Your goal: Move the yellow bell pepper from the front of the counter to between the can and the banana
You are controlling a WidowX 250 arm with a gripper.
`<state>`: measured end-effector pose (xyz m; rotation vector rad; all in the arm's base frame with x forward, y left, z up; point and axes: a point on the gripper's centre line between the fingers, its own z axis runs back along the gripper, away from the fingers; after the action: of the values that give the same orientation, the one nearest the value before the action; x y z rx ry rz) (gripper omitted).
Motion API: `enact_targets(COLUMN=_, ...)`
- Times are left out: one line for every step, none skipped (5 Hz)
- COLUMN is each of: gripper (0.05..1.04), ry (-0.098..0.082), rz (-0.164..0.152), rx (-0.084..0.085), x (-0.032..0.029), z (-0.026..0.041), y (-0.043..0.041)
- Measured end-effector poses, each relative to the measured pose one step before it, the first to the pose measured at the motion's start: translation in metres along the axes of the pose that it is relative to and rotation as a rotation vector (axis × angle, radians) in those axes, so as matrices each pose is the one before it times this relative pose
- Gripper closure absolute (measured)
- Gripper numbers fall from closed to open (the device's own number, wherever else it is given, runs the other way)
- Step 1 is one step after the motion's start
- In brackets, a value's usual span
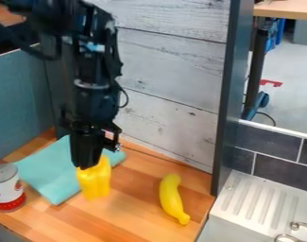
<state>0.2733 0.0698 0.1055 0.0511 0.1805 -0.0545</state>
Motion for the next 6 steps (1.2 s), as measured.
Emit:
enact_targets(gripper=0.979, ry=0.0212, rz=-0.0176, rx=-0.0365, x=0.02076, z=-0.01973, y=0.00848)
enact_targets(gripper=0.979, ry=0.0271, rz=0.0132, rx=-0.015, x=0.01124, z=-0.00885, y=0.00831)
enact_targets(gripper=0.979, ry=0.0, rz=0.0122, rx=-0.0007, x=0.00582, z=-0.00196, y=0.00265)
enact_targets(gripper=0.979, ry=0.0196, rz=0.002, rx=-0.004, x=0.00709, z=-0.00632, y=0.00193)
enact_targets(gripper=0.979, ry=0.0075, rz=-0.0043, rx=0.0045, x=0.00467, z=-0.00205, y=0.00169)
enact_targets(gripper=0.954, ry=0.0017, rz=0.0008, rx=-0.0052, x=0.00065, z=-0.00115, y=-0.00064)
